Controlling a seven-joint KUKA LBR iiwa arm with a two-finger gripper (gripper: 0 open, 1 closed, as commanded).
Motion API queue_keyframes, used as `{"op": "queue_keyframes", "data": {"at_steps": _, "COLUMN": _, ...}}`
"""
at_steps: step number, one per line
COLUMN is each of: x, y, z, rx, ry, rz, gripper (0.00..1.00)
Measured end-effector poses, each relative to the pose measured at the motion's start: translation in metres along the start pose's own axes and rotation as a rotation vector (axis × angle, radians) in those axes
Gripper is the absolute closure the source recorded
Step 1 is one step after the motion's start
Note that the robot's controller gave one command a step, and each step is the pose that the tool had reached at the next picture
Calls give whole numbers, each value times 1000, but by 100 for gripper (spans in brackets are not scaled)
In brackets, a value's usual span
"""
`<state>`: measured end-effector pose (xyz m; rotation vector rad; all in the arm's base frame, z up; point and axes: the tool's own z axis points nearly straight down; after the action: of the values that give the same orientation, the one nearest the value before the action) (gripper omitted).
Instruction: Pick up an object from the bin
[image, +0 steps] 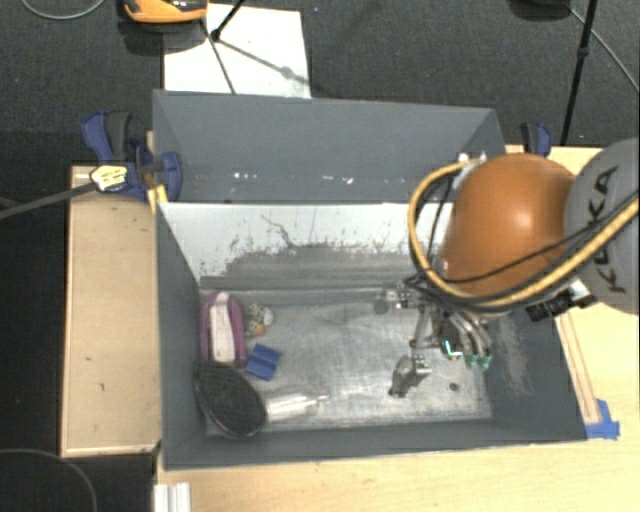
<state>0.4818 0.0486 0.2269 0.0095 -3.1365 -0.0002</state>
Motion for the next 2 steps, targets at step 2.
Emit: {"op": "queue_keyframes", "data": {"at_steps": 2, "x": -20, "y": 110, "z": 118, "rx": -1, "ry": -7, "rz": -128, "gripper": 0}}
